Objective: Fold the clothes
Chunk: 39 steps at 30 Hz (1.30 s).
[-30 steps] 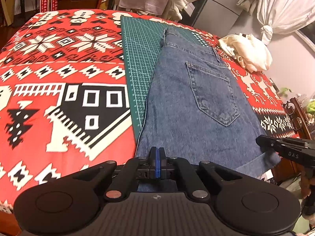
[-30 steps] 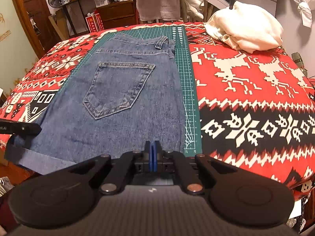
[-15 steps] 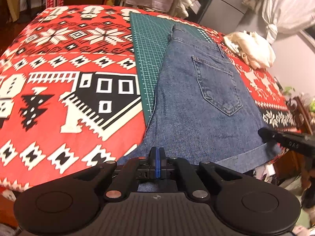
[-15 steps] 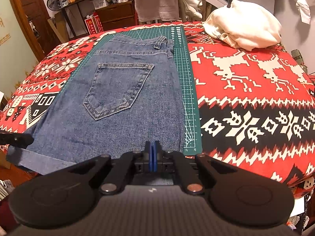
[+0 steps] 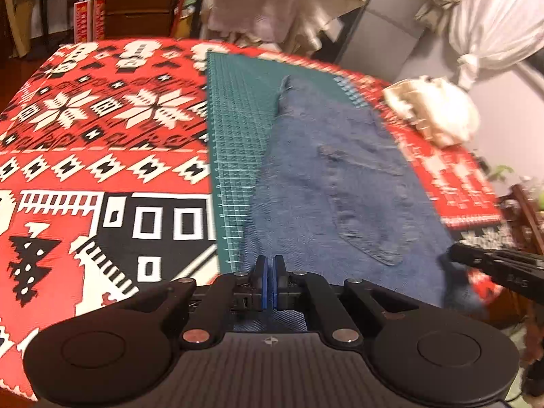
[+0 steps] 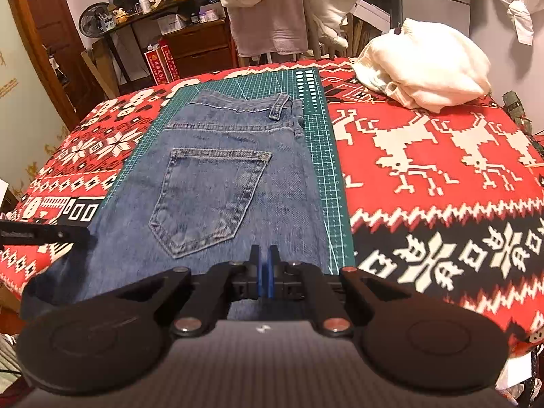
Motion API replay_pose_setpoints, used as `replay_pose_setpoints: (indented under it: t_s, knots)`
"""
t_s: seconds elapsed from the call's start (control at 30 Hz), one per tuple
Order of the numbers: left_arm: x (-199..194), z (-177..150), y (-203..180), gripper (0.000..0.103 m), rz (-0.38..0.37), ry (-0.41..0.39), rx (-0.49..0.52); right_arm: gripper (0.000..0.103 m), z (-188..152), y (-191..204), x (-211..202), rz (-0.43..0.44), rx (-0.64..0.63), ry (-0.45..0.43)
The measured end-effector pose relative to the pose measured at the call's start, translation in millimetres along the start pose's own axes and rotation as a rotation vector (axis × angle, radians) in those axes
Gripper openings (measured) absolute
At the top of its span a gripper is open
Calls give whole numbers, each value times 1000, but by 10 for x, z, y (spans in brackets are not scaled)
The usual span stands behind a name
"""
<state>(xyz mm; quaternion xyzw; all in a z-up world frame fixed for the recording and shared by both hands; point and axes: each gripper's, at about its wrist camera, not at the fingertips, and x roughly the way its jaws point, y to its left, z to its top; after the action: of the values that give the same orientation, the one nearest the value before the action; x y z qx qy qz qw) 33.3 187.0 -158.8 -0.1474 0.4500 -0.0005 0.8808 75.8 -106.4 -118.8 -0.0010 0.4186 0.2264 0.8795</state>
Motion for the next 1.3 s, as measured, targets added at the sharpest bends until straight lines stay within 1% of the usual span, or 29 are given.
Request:
replay_pose_setpoints:
  t_s: [0.2, 0.3, 0.37, 0.43, 0.57, 0.7, 0.83, 0.87, 0.97, 1.07, 1.17, 1.3]
  knots:
    - [-22, -34, 128, 2, -16, 20, -46, 3, 24, -37, 85, 3, 15, 10]
    - [-94, 40, 127, 2, -42, 10, -75, 3, 106, -43, 46, 5, 8, -9]
    - [-145, 149, 84, 2, -73, -6, -85, 3, 203, -33, 11, 17, 7, -27]
    - [-168, 291, 16, 2, -122, -17, -90, 3, 329, -2, -12, 37, 14, -45]
    - [-55, 580, -194, 2, -159, -31, -62, 3, 578, 134, 61, 76, 0, -71]
    - [212, 831, -330, 3, -162, -35, -67, 4, 780, 307, 272, 110, -15, -73]
    - [502, 1002, -364, 3, -140, -34, -82, 4, 951, 461, 554, 133, -25, -57]
    - [570, 1030, -357, 3, -138, -24, -90, 4, 984, 491, 629, 138, -21, -51]
    - [732, 1062, -336, 3, -139, 3, -96, 4, 1065, 564, 863, 161, -9, -30]
    - [854, 1063, -286, 3, -131, 20, -106, 4, 1087, 614, 1084, 163, -5, -3]
    - [923, 1057, -226, 3, -147, 25, -125, 4, 1083, 592, 1296, 160, 19, 32]
    - [965, 1052, -191, 5, -160, 19, -123, 0, 1071, 543, 1416, 168, 29, 32]
